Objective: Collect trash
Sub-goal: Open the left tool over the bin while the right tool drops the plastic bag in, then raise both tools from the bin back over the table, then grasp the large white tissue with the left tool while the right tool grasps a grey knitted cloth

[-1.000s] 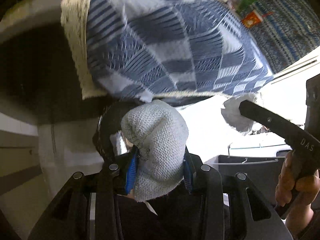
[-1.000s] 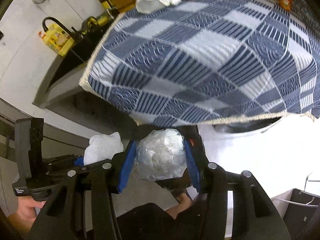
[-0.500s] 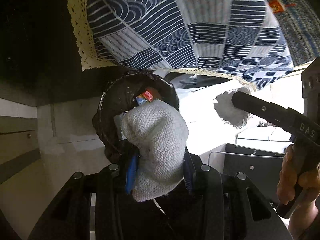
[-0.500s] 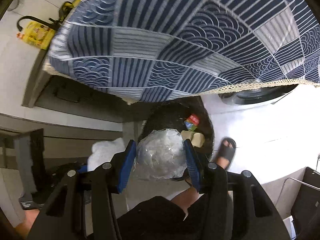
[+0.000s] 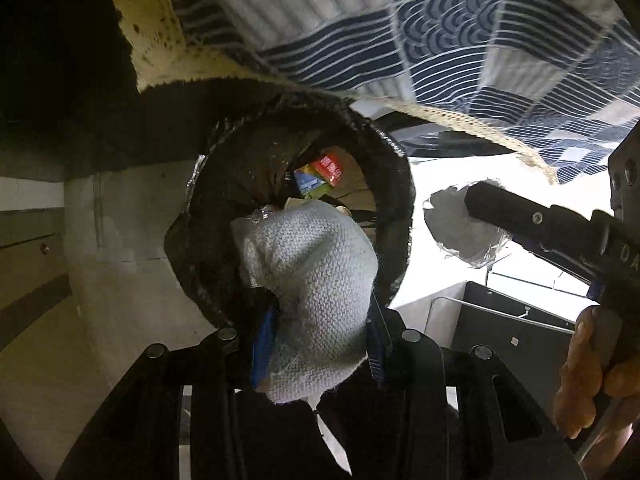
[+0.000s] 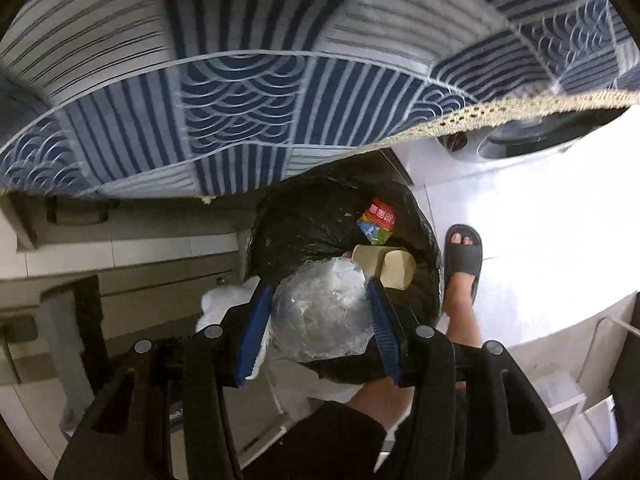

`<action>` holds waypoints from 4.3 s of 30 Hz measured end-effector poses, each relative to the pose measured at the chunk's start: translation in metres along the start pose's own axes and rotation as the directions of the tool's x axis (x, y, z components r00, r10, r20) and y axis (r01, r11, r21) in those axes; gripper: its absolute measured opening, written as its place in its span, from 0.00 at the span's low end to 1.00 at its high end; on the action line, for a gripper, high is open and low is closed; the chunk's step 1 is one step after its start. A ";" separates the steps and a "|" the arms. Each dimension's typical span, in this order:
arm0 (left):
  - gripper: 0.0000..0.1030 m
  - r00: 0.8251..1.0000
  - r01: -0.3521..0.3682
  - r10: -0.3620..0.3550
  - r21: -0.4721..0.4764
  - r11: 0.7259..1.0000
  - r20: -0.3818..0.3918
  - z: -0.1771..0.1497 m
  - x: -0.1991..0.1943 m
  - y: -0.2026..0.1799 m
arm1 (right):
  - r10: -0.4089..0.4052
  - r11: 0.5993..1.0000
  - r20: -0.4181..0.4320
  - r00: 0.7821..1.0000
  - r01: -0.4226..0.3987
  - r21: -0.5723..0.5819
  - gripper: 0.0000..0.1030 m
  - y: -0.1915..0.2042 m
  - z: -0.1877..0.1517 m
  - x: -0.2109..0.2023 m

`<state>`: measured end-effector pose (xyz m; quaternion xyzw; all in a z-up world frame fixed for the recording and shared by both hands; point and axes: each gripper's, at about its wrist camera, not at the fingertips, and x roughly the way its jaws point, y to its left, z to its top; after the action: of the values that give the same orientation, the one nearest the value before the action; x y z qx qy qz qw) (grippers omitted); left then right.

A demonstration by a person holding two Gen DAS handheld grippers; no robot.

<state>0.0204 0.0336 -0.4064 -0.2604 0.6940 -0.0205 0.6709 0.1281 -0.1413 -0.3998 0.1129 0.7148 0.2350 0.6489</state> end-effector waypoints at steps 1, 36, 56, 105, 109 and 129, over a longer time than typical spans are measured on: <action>0.36 1.000 -0.005 0.005 -0.008 1.000 -0.009 0.001 0.004 0.001 | 0.011 1.000 -0.003 1.000 -0.011 0.013 0.48 -0.003 0.002 0.004; 0.93 0.965 -0.137 0.104 0.126 0.982 0.240 -0.018 -0.138 -0.040 | 0.044 0.986 0.217 0.975 -0.008 -0.166 0.95 0.051 -0.057 -0.145; 0.94 0.859 -0.122 0.004 0.196 0.973 0.512 -0.029 -0.270 -0.074 | 0.098 0.958 0.488 0.868 0.051 -0.283 0.95 0.115 -0.067 -0.255; 0.94 0.817 -0.210 0.033 0.244 0.947 0.576 0.287 -0.294 -0.144 | 0.163 0.929 0.425 0.891 0.006 -0.369 0.95 0.090 0.310 -0.284; 0.94 0.835 -0.220 0.033 0.277 0.935 0.550 0.300 -0.285 -0.143 | 0.186 0.917 0.387 0.903 -0.018 -0.399 0.95 0.090 0.338 -0.269; 0.93 0.903 -0.109 -0.021 0.275 0.955 0.428 0.335 -0.275 -0.138 | 0.162 0.893 0.319 0.934 -0.001 -0.450 0.45 0.096 0.369 -0.234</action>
<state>0.3724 0.1287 -0.1340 -0.1405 0.5253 -0.0503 0.8377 0.5072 -0.0978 -0.1664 0.0324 0.5106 0.3952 0.7630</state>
